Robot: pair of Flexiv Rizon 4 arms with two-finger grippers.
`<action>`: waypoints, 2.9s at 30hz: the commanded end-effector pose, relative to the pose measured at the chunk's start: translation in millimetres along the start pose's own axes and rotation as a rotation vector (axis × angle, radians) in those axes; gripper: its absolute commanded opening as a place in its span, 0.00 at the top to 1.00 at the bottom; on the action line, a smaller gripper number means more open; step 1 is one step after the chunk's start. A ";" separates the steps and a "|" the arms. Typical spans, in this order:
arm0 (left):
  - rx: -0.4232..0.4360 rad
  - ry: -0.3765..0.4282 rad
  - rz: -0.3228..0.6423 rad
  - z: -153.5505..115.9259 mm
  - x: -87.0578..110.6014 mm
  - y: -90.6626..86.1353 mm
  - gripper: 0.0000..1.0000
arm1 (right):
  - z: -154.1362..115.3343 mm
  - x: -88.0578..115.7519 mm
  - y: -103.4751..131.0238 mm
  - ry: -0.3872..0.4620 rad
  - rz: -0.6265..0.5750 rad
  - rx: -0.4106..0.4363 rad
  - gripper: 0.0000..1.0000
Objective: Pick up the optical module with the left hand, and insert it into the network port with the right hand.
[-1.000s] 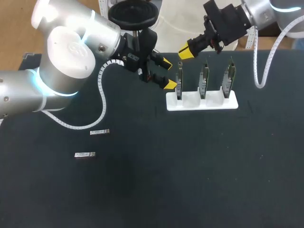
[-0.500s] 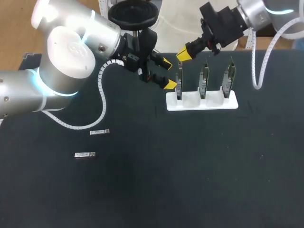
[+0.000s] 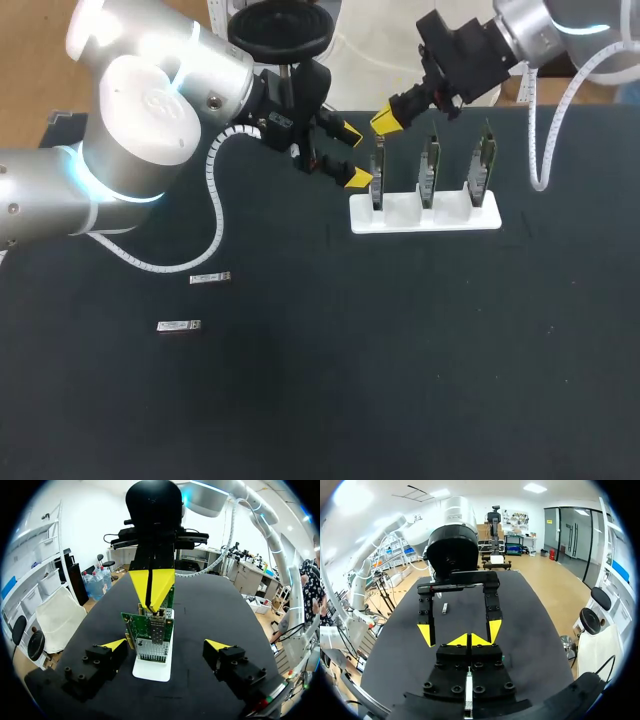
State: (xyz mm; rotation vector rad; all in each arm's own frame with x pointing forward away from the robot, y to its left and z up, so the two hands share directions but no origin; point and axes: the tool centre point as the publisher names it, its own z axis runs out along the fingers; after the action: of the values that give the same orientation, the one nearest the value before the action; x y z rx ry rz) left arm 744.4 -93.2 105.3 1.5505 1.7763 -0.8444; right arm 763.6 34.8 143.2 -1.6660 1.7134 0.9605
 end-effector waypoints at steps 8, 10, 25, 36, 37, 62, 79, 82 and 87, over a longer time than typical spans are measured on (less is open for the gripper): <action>0.001 0.006 -0.002 0.3 -1.5 0.9 0.00 | 7.0 7.8 -0.9 0.011 0.021 -0.012 1.00; 0.001 0.006 -0.002 0.3 -1.5 0.9 0.00 | 7.9 8.9 -0.8 0.012 0.025 -0.013 1.00; 0.001 0.006 -0.002 0.3 -1.5 0.9 0.00 | -6.7 -4.7 7.7 -0.022 -0.006 0.000 1.00; 0.001 0.006 -0.002 0.3 -1.5 0.9 0.00 | -45.3 -12.7 11.3 -0.148 -0.018 -0.023 1.00; 0.001 0.006 -0.002 0.3 -1.5 0.9 0.00 | -48.8 -10.6 11.1 -0.150 -0.019 -0.029 1.00; 0.001 0.006 -0.002 0.3 -1.5 0.9 0.00 | -85.5 51.1 13.2 0.000 0.012 -0.042 1.00; 0.001 0.006 -0.002 0.3 -1.5 0.9 0.00 | -82.5 65.6 11.6 0.032 0.038 -0.054 1.00; 0.001 0.006 -0.002 0.3 -1.5 0.9 0.00 | -81.1 66.1 12.2 0.043 0.041 -0.052 0.62; 0.001 0.006 -0.002 0.3 -1.5 0.9 0.00 | -78.8 66.7 13.0 0.064 0.038 -0.055 0.00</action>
State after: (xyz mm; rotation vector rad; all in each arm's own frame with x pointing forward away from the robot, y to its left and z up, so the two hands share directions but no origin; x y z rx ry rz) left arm 744.4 -93.2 105.2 1.5506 1.7762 -0.8445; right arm 752.1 -71.1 136.8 -1.7189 1.7765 0.9944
